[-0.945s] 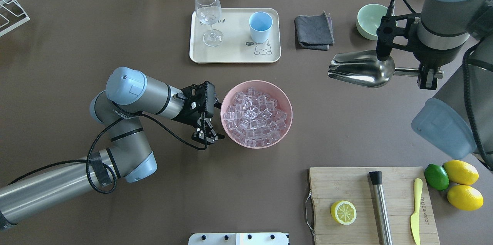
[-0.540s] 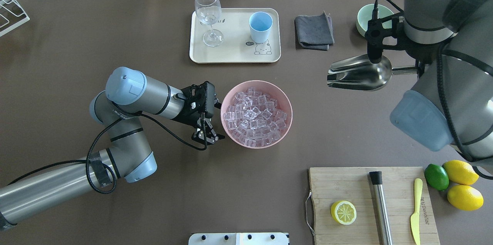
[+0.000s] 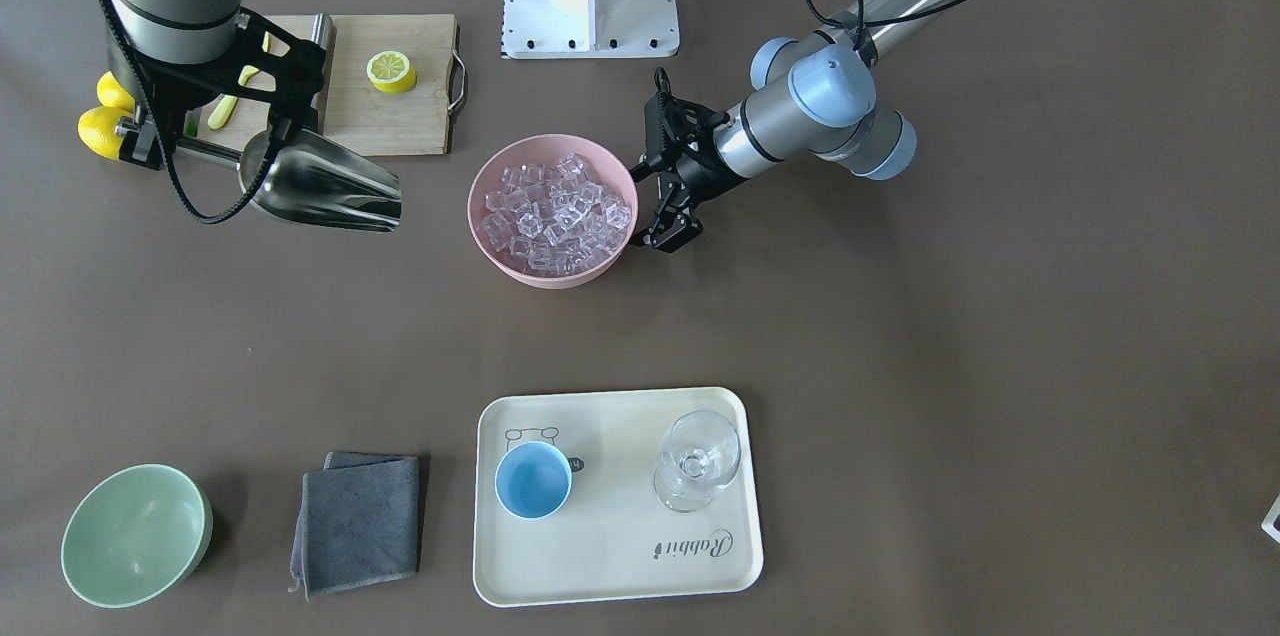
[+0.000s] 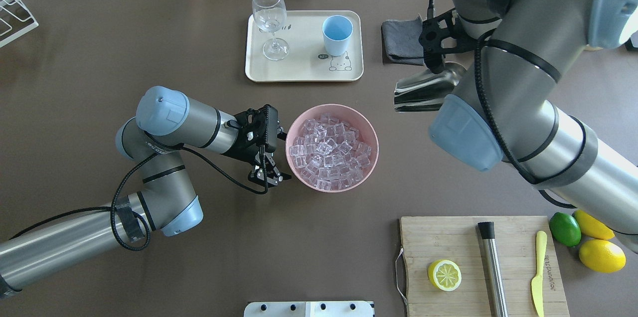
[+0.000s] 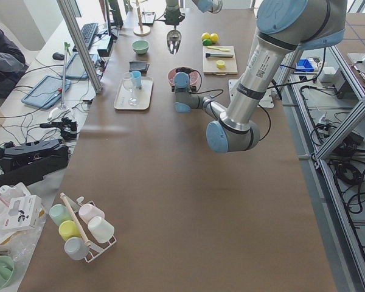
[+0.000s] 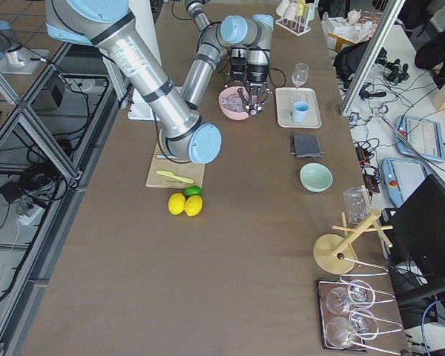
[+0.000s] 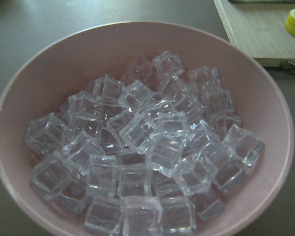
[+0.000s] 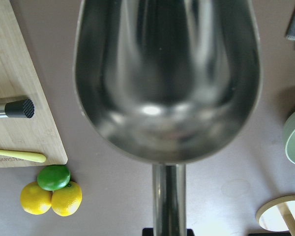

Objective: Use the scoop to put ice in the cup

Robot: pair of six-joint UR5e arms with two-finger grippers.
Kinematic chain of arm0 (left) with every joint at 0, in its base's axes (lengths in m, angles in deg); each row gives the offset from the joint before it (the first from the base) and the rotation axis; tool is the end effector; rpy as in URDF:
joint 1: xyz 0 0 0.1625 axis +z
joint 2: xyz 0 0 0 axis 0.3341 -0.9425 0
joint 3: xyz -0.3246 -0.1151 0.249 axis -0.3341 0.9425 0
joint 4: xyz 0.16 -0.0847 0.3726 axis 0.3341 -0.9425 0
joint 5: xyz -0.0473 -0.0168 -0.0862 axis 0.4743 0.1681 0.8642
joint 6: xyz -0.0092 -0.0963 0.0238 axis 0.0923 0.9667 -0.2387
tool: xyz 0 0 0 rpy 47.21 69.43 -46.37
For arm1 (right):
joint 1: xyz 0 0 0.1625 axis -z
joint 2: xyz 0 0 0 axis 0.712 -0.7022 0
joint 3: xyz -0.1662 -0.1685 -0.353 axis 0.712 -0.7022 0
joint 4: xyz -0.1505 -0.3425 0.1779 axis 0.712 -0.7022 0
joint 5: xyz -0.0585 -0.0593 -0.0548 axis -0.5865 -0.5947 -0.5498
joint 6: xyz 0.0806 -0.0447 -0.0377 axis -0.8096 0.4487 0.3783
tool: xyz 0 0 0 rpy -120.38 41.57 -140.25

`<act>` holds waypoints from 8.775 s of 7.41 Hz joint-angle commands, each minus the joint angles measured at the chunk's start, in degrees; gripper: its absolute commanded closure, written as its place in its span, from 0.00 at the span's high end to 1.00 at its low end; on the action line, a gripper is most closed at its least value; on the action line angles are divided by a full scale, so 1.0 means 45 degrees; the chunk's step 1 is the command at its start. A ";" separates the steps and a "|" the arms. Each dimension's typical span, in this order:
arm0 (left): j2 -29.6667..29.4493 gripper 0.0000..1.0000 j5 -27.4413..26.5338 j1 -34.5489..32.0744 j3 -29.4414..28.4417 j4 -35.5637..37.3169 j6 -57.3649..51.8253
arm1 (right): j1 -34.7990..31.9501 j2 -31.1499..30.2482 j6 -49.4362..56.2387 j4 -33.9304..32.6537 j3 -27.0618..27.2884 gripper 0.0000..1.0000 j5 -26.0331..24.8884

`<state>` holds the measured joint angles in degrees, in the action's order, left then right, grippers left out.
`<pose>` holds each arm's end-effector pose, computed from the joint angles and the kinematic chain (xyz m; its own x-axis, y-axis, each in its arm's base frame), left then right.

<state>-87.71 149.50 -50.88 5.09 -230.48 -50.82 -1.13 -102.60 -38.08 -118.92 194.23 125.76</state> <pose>0.5528 -0.4327 0.2866 0.0003 1.0000 -0.0004 -0.0970 0.0004 0.9953 -0.3067 -0.4951 0.2034 0.0571 -0.9975 0.0409 0.9814 0.0636 0.1810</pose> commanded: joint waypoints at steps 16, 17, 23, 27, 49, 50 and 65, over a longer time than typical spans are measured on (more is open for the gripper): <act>-0.0059 0.99 -0.0035 0.0037 0.0021 0.0039 0.0004 | 0.2526 0.2272 -0.1682 -0.1216 -0.3691 0.00 -0.0928; -0.0059 0.99 -0.0055 0.0037 0.0021 0.0040 0.0004 | 0.2585 0.2272 -0.1722 -0.1197 -0.3750 0.00 -0.0928; -0.0098 0.99 -0.0055 0.0037 0.0021 -0.0058 0.1000 | 0.2644 0.2330 -0.2172 -0.1099 -0.4061 0.00 -0.0538; -0.0117 0.99 -0.0269 0.0056 0.0021 -0.0019 0.0981 | 0.2644 0.3149 -0.2172 -0.1080 -0.5448 0.00 -0.0576; -0.0254 0.99 -0.0348 0.0174 0.0041 0.0430 0.0922 | 0.2878 0.0867 -0.5587 0.2901 -0.3225 0.00 0.0088; -0.0254 0.99 -0.0328 0.0174 0.0041 0.0430 0.0922 | 0.2878 0.0692 -0.6228 0.3465 -0.3224 0.00 0.0088; -0.0254 0.99 -0.0309 0.0193 0.0041 0.0606 0.0824 | 0.2917 -0.1868 -1.2033 1.0205 -0.1604 0.00 0.1143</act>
<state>-88.85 148.11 -50.07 5.27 -227.77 -47.11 11.97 -110.18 -89.33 -77.16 186.03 130.66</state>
